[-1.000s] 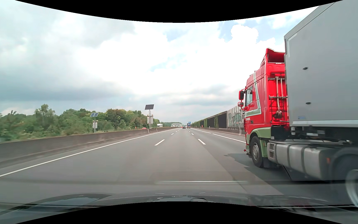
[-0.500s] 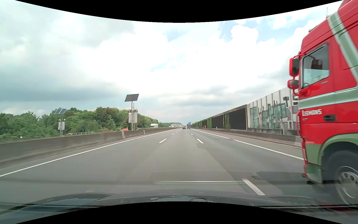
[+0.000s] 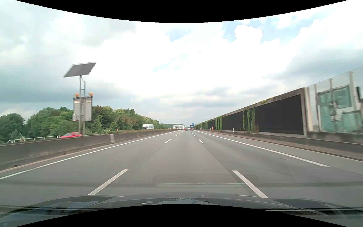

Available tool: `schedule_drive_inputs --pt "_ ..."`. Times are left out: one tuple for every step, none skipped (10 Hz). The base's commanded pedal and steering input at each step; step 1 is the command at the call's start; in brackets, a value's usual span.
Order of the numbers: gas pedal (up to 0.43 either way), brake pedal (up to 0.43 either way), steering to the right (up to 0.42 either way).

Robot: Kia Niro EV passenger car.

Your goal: Follow the waypoints while adhering to traffic rules and regulations

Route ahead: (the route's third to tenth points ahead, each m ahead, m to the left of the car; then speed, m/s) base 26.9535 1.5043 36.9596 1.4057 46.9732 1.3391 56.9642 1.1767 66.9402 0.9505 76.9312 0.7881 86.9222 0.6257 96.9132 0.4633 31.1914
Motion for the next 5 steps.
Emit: schedule_drive_inputs --pt "0.248 0.000 -0.001" --pt "0.248 0.000 -0.001" --pt "0.248 0.000 0.000" --pt "0.248 0.000 0.000" --pt "0.248 0.000 0.000"
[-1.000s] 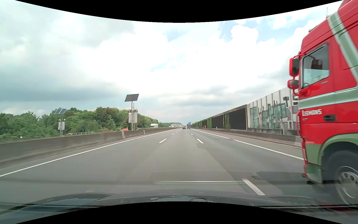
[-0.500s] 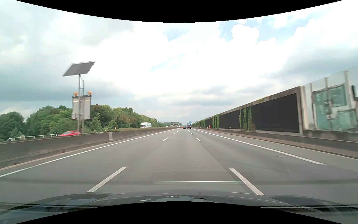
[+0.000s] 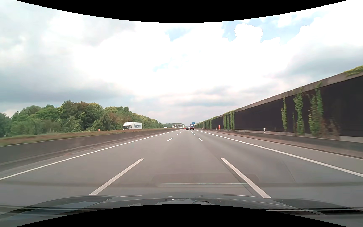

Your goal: Follow the waypoints while adhering to traffic rules and regulations

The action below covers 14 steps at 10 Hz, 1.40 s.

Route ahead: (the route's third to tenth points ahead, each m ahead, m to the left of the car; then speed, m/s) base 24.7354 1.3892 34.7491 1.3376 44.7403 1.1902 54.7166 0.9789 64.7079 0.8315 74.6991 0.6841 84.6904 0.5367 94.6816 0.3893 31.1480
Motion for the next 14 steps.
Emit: schedule_drive_inputs --pt "0.248 0.000 0.000" --pt "0.248 0.000 0.000" --pt "0.248 0.000 0.000" --pt "0.248 0.000 0.000" --pt "0.248 0.000 0.000" --pt "0.248 0.000 0.000" --pt "0.248 0.000 0.000" --pt "0.248 0.000 0.000" --pt "0.248 0.000 0.000" --pt "0.248 0.000 0.000" --pt "0.248 0.000 -0.001" --pt "0.248 0.000 -0.001" --pt "0.248 0.000 -0.001" --pt "0.248 0.000 -0.001"
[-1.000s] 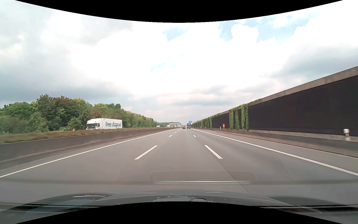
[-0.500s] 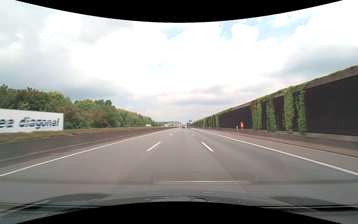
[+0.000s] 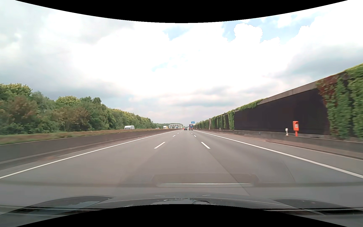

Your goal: Follow the waypoints while adhering to traffic rules and regulations

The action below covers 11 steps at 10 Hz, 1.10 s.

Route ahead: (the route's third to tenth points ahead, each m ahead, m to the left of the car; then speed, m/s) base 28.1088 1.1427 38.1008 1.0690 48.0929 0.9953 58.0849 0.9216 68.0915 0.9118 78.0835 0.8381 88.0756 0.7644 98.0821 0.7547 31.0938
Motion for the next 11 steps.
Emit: schedule_drive_inputs --pt "0.248 0.000 -0.001" --pt "0.248 0.000 -0.002" --pt "0.248 0.000 -0.003" --pt "0.248 0.000 -0.003" --pt "0.248 0.000 -0.003" --pt "0.248 0.000 -0.003" --pt "0.248 0.000 -0.002" --pt "0.248 0.000 -0.002" --pt "0.248 0.000 -0.001" --pt "0.248 0.000 -0.001" --pt "0.248 0.000 -0.001"
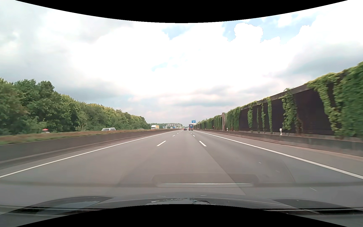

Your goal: Follow the waypoints while adhering to traffic rules and regulations

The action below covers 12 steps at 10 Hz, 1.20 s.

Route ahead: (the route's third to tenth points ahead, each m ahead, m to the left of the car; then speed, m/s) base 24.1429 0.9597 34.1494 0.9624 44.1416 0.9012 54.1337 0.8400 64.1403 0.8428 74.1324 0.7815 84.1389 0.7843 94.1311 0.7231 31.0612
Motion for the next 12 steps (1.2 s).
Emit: schedule_drive_inputs --pt "0.260 0.000 -0.001" --pt "0.260 0.000 -0.001" --pt "0.260 0.000 -0.001" --pt "0.260 0.000 -0.001" --pt "0.260 0.000 -0.001" --pt "0.260 0.000 -0.002" --pt "0.260 0.000 -0.002" --pt "0.260 0.000 -0.002" --pt "0.260 0.000 -0.003" --pt "0.260 0.000 -0.002" --pt "0.260 0.000 -0.002" --pt "0.260 0.000 -0.002"
